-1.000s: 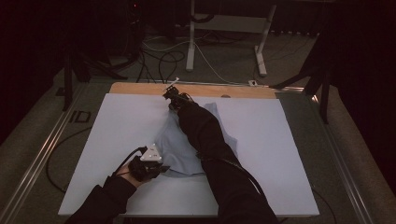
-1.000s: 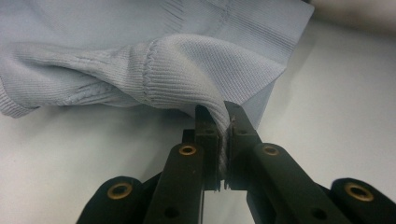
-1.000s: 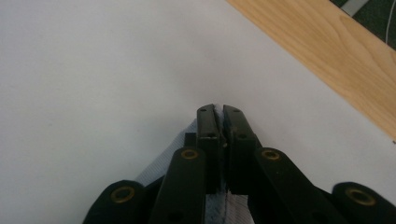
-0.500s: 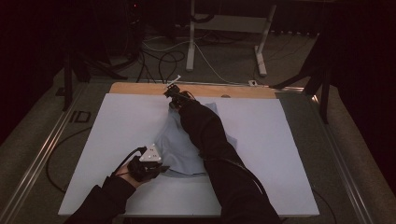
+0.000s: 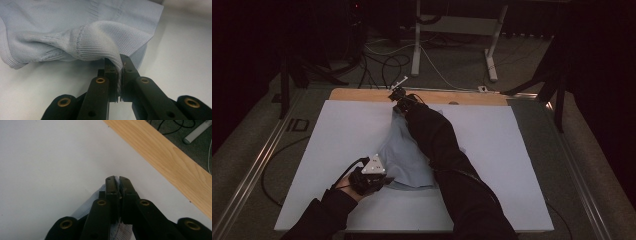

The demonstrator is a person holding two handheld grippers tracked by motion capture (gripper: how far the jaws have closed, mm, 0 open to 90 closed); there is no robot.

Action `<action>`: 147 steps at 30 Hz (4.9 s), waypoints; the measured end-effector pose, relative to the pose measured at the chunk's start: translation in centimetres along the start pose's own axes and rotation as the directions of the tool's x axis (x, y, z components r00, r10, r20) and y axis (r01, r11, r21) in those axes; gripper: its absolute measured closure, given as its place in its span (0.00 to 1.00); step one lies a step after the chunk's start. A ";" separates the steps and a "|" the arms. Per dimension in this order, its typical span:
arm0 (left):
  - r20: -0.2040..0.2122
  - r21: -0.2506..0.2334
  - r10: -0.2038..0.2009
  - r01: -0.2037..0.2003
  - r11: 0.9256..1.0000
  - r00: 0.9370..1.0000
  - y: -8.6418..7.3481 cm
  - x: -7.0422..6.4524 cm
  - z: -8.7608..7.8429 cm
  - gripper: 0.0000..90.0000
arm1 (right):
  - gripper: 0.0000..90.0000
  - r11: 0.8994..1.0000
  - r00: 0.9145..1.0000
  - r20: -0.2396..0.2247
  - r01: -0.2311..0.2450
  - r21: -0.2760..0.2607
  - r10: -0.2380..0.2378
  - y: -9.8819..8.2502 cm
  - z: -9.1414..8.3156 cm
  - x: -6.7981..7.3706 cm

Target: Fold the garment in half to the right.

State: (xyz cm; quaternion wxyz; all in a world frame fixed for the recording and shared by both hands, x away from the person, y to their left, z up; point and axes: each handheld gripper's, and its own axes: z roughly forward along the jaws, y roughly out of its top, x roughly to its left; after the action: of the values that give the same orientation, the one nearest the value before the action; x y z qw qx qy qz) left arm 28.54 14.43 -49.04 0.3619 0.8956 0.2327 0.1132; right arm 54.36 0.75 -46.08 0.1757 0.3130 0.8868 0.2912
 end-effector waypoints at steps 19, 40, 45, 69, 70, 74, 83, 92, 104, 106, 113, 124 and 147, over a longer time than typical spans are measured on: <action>0.001 -0.008 0.089 -0.089 0.996 0.996 3.1 -1.0 -0.2 0.97 | 0.97 0.996 0.998 0.003 -0.056 -0.069 0.056 -0.9 -3.9 -2.7; 0.042 -0.004 0.198 -0.199 0.980 0.979 7.4 -2.6 2.3 0.97 | 0.97 0.990 0.995 0.036 -0.093 -0.107 0.098 -3.2 -8.1 -6.3; 0.048 -0.002 0.226 -0.226 0.974 0.973 8.4 -3.2 3.2 0.97 | 0.97 0.989 0.994 0.039 -0.099 -0.112 0.104 -3.7 -8.4 -6.9; 0.102 0.060 0.314 -0.321 0.945 0.944 12.1 -5.5 9.5 0.97 | 0.96 0.984 0.988 0.013 -0.153 -0.094 0.155 -6.3 -6.9 -10.0; 0.101 0.062 0.314 -0.321 0.945 0.944 12.2 -5.6 9.8 0.97 | 0.96 0.983 0.987 0.008 -0.158 -0.092 0.160 -6.4 -6.8 -10.0; 0.105 0.071 0.320 -0.328 0.942 0.942 12.5 -5.8 10.6 0.97 | 0.96 0.981 0.985 -0.009 -0.171 -0.094 0.171 -6.9 -6.4 -10.4; 0.114 0.084 0.321 -0.331 0.940 0.940 13.1 -6.1 12.0 0.97 | 0.95 0.975 0.981 -0.037 -0.195 -0.106 0.192 -8.4 -6.2 -11.7; 0.126 0.095 0.320 -0.332 0.938 0.939 13.8 -6.3 13.0 0.97 | 0.90 0.974 0.980 -0.040 -0.199 -0.111 0.196 -9.3 -6.1 -12.3; 0.189 0.072 0.276 -0.293 0.953 0.942 14.2 -6.5 13.0 0.61 | 0.15 0.942 0.954 -0.059 -0.299 -0.153 0.293 -11.0 -8.4 -14.0; 0.193 0.071 0.277 -0.295 0.953 0.941 14.4 -6.5 12.7 0.58 | 0.14 0.944 0.956 -0.062 -0.293 -0.154 0.287 -11.2 -8.7 -14.0; 0.218 0.062 0.290 -0.310 0.949 0.932 14.9 -6.6 12.1 0.55 | 0.12 0.947 0.962 -0.089 -0.270 -0.175 0.258 -11.5 -9.2 -13.2; 0.246 0.017 0.308 -0.322 0.947 0.919 15.0 -6.2 10.9 0.51 | 0.12 0.954 0.969 -0.111 -0.239 -0.179 0.222 -11.8 -9.8 -12.6; 0.291 -0.035 0.194 -0.193 0.981 0.937 10.3 -1.8 5.5 0.06 | 0.11 0.968 0.981 -0.111 -0.175 -0.182 0.157 -12.7 -10.9 -11.3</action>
State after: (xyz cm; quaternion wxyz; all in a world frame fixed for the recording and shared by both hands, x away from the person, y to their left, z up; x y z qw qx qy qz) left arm 32.51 3.76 -45.84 0.3820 0.9199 0.0869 0.0148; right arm 51.58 -19.13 -44.13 0.1372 0.3536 0.8329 0.4031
